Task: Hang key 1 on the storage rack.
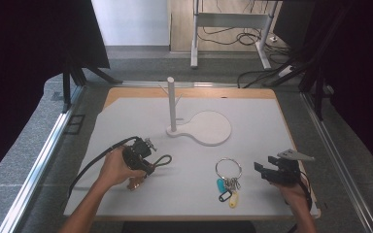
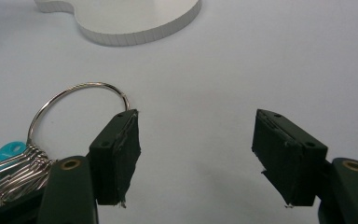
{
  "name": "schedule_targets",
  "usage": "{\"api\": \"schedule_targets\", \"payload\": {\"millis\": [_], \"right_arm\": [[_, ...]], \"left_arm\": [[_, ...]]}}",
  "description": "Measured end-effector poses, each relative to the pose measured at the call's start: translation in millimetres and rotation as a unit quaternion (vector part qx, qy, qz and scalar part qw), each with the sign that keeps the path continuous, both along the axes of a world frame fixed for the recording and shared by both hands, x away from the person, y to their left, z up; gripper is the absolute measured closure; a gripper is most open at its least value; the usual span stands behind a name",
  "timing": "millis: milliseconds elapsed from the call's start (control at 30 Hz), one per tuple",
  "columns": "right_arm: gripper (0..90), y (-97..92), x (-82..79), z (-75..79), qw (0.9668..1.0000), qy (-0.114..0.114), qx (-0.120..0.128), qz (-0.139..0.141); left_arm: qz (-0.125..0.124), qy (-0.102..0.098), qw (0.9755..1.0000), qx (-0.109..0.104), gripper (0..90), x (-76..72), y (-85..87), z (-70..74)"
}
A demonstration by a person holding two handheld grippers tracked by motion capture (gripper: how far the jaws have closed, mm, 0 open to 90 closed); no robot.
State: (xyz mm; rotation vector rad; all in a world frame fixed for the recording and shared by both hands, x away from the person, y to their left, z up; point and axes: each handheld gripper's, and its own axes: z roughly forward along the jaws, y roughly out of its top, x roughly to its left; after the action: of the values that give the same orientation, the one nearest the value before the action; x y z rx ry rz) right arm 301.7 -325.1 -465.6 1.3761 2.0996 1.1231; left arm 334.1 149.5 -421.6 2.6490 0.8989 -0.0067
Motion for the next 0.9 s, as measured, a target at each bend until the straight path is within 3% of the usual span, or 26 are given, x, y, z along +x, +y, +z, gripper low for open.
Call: {"api": "schedule_targets", "payload": {"millis": [467,667,900], "right_arm": [[32.0,-1.0,0.5,-1.2,1.0,0.003,0.0,-0.003],[32.1,-1.0,0.8,-1.6,1.0,0.002,-0.002,-0.003],[32.1,-0.9,0.9,-2.1,1.0,0.003,-0.002,-0.004]], "left_arm": [[0.013,-0.015,0.9979,-0.062,67.0,3.1,23.4,23.9],[0.013,-0.028,0.9971,-0.069,67.1,2.0,26.6,31.1],[0.013,-0.031,0.9957,-0.086,67.1,5.4,31.2,37.2]]}}
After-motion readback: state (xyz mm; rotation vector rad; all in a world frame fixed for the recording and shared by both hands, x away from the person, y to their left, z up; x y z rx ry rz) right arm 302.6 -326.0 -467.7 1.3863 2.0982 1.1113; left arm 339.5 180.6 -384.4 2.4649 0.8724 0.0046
